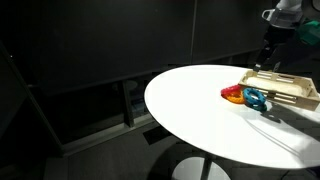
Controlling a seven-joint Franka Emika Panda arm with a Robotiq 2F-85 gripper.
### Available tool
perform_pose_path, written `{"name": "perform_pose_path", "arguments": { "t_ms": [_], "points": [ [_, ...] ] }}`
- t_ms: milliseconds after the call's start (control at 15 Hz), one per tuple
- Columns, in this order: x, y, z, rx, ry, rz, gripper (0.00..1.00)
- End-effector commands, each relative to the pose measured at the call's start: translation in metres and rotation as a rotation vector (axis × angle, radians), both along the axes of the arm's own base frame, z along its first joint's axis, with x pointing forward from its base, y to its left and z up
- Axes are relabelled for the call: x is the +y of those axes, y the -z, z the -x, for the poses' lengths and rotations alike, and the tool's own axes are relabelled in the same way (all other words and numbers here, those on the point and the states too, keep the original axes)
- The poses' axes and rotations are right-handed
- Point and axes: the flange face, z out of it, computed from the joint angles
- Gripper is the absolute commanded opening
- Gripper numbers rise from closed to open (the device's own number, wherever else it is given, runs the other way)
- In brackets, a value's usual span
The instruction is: Put the blue ring in the box
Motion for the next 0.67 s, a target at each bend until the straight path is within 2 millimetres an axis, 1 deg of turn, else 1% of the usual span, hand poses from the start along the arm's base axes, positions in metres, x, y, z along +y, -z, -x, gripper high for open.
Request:
{"name": "perform_pose_path", "arguments": {
  "t_ms": [0, 333, 400, 467, 600],
  "points": [
    [0.006, 0.018, -0.011, 0.033, 0.046, -0.009, 1.0],
    [0.017, 0.047, -0.013, 0.082, 0.059, -0.025, 1.0],
    [0.018, 0.048, -0.013, 0.092, 0.064, -0.035, 1.0],
    [0.016, 0.049, -0.007, 0.087, 0.039, -0.017, 1.0],
    [0.017, 0.053, -0.007, 0.095, 0.039, -0.019, 1.0]
  ]
}}
